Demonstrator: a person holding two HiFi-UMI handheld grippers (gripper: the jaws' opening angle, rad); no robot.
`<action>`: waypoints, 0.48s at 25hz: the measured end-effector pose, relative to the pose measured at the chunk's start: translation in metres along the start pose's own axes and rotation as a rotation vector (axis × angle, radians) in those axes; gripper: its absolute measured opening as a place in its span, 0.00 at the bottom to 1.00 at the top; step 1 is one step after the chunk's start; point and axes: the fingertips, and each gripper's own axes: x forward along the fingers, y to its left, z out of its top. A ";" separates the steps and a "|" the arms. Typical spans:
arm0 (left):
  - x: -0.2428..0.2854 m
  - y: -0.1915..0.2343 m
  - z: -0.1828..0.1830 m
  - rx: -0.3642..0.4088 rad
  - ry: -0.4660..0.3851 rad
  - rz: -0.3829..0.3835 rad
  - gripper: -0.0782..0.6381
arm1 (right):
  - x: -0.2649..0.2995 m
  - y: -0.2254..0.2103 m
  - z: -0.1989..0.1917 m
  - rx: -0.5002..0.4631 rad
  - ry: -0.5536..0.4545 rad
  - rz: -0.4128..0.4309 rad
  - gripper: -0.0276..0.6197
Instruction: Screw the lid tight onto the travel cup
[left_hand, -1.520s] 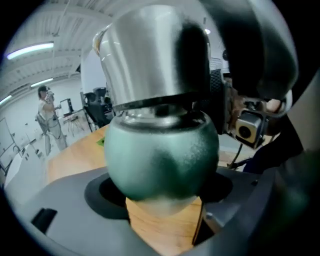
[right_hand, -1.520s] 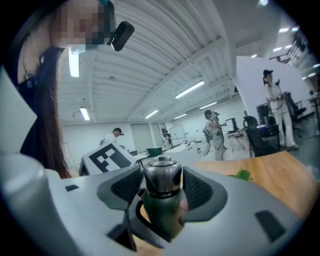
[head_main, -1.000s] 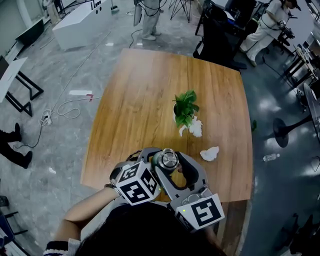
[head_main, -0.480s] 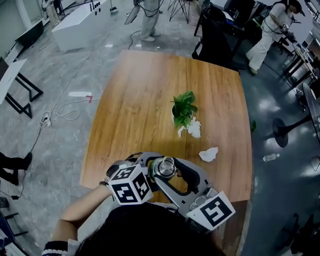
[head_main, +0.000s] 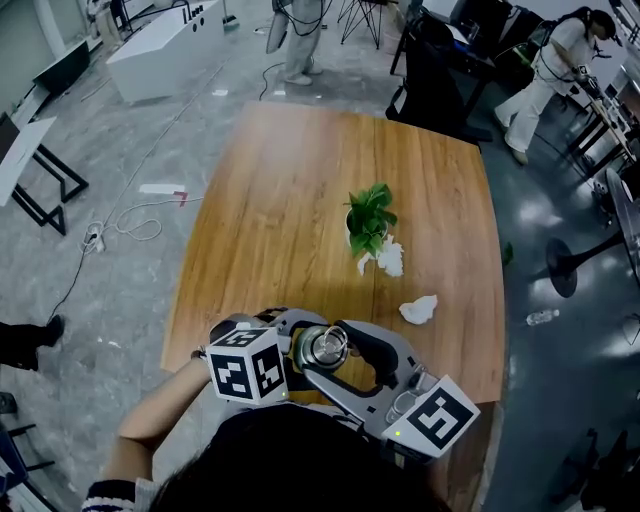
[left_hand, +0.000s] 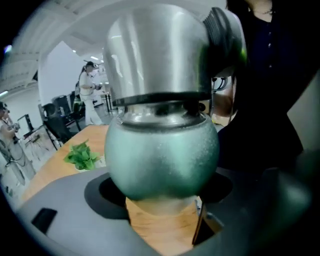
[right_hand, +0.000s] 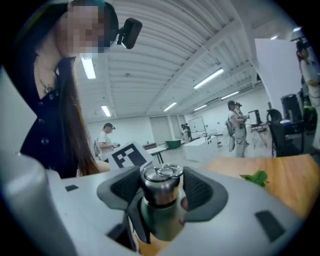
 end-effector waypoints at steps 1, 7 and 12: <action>0.000 -0.003 -0.002 0.008 0.006 -0.023 0.66 | 0.001 0.002 -0.002 -0.006 0.005 0.010 0.44; 0.001 0.029 -0.007 -0.151 0.047 0.210 0.66 | 0.004 -0.022 0.000 0.029 -0.063 -0.221 0.44; 0.004 0.045 -0.009 -0.228 0.055 0.351 0.66 | 0.006 -0.030 -0.001 0.071 -0.067 -0.263 0.44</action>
